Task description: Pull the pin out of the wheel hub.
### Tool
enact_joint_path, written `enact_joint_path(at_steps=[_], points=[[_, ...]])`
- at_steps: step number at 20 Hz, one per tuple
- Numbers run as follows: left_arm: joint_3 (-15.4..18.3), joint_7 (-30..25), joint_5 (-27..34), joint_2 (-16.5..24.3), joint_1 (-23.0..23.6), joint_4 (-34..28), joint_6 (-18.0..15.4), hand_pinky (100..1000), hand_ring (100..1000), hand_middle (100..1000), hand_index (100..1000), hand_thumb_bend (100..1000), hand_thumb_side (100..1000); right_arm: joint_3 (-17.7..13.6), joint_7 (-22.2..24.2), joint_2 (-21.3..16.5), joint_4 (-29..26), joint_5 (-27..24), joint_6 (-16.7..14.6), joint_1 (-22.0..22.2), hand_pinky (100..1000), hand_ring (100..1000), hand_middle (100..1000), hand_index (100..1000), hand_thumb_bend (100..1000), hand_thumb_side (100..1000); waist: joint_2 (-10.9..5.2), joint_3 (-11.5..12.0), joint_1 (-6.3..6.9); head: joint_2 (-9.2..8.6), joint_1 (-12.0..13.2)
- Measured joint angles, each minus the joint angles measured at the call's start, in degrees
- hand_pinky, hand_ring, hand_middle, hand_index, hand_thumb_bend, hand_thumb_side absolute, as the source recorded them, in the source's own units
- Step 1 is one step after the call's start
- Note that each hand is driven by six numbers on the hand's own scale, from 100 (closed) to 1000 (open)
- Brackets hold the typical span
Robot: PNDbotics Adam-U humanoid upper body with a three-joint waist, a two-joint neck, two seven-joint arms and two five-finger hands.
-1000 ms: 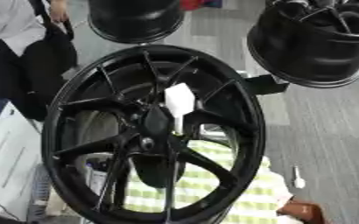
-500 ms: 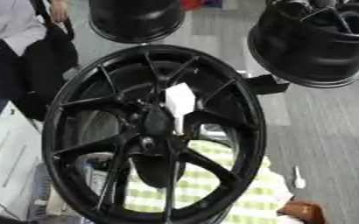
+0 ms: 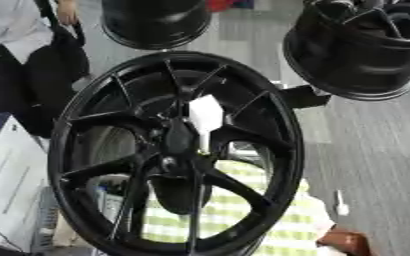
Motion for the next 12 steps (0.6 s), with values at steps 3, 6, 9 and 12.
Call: enact_joint_path(at_steps=[3,6,9,12], points=[[0.0,1.0,-0.1,0.0,0.1,-0.5,-1.1,852,837,850,900,173,100,0.0,0.0,0.0,0.0,0.0,0.0,0.0,732,849,793,817,100,651,0.00,0.0,-0.01,0.00,0.0],[0.0,1.7,-0.2,0.0,0.4,-0.5,-1.8,851,835,848,900,165,100,0.0,0.0,0.0,0.0,0.0,0.0,0.0,731,849,793,817,100,651,0.00,0.0,-0.01,0.00,0.1],[0.0,2.0,-0.2,0.0,0.4,-0.5,-2.0,852,836,850,907,187,100,0.0,0.0,0.0,0.0,0.0,0.0,0.0,731,849,793,817,100,651,0.00,0.0,-0.01,0.00,0.1],[0.0,2.0,0.0,0.0,0.4,-0.5,-2.0,897,874,878,963,521,869,0.0,0.0,0.0,0.0,0.0,0.0,0.0,731,849,792,817,100,651,0.00,0.0,-0.02,0.00,0.1]])
